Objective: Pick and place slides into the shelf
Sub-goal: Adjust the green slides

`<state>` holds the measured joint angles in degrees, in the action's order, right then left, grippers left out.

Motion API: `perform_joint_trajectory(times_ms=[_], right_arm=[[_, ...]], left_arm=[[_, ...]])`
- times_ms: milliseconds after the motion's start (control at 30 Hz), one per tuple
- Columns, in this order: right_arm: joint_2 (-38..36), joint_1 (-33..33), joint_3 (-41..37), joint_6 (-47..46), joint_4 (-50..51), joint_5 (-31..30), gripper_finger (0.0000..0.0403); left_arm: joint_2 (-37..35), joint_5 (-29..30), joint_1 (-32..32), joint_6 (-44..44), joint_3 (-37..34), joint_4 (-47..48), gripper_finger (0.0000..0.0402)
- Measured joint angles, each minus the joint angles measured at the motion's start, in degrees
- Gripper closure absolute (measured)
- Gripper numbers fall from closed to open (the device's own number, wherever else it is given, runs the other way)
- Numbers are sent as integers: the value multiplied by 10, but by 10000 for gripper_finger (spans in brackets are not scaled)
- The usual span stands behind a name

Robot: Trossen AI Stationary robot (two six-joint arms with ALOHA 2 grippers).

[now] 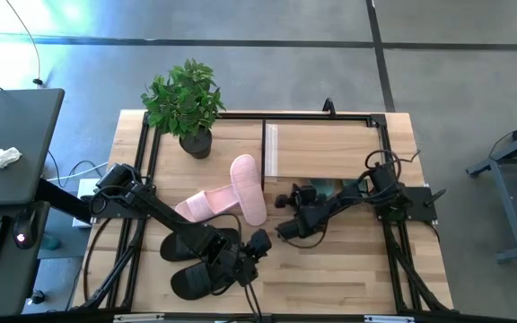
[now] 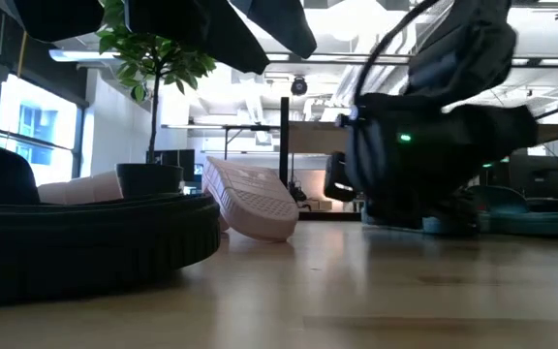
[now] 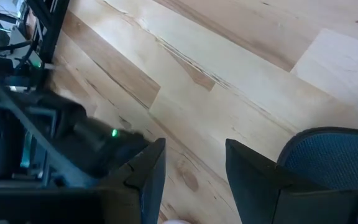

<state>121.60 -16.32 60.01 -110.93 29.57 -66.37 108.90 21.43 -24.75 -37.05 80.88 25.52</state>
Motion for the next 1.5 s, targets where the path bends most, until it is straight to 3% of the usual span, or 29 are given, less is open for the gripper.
perform_joint_trajectory(times_ms=[300, 867, 1167, 1367, 1500], right_arm=[[-1, 8, 0, 125, -132, -3, 403], [-1, 32, 0, 142, -171, -22, 403], [-8, -13, 0, 206, -166, -20, 403], [-61, -69, 0, 319, -84, -11, 403], [-117, -111, 0, 508, -40, -20, 403]], left_arm=[[0, 0, 0, 0, 0, 0, 252], [0, 0, 0, 13, 0, 0, 252], [0, 0, 0, 13, 0, 0, 252], [0, 0, 0, 13, 0, 0, 252], [0, 0, 0, 13, 0, 0, 252]])
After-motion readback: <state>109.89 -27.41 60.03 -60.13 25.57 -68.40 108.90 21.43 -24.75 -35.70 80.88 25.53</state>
